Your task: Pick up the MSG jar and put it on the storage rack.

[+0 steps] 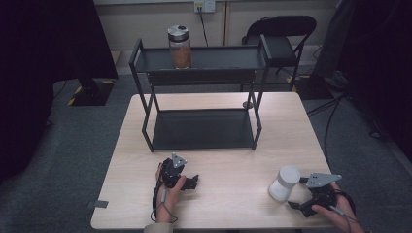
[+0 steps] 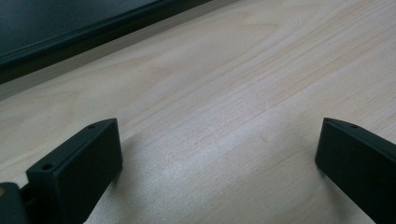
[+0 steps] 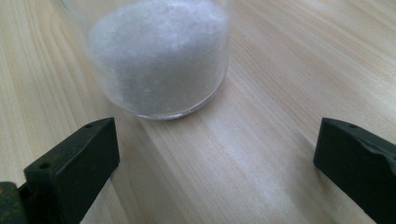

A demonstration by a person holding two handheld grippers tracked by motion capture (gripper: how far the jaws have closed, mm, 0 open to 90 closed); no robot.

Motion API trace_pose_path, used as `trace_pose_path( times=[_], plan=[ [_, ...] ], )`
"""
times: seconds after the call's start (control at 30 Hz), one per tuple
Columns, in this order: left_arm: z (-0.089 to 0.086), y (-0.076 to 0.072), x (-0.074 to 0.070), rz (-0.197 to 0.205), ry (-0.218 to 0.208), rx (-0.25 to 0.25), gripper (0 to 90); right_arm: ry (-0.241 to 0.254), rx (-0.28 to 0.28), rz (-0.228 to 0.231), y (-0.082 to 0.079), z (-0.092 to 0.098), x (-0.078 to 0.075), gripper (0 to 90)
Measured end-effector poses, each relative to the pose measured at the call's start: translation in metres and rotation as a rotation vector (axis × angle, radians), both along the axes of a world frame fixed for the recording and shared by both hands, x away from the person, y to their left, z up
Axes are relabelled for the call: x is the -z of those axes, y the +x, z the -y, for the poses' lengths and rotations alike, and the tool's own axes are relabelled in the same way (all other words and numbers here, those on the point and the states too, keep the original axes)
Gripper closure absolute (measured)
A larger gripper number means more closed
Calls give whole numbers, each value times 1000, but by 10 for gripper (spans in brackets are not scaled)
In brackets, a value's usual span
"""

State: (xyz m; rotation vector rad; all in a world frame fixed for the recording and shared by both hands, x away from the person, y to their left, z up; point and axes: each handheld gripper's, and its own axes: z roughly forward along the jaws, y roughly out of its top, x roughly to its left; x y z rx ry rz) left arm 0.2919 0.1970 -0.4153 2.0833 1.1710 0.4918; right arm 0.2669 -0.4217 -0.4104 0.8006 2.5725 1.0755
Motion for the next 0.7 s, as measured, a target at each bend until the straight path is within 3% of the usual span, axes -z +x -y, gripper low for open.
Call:
trace_pose_path(
  times=[0.2,0.43,0.7],
  plan=[
    [0,0,0,0,0,0,0,-13,-2,-9,1,-3,-3,1],
    [0,0,0,0,-1,0,0,11,-11,-12,2,1,-7,12],
    [0,0,0,0,-1,0,0,86,-41,4,4,11,-13,8]
  ],
)
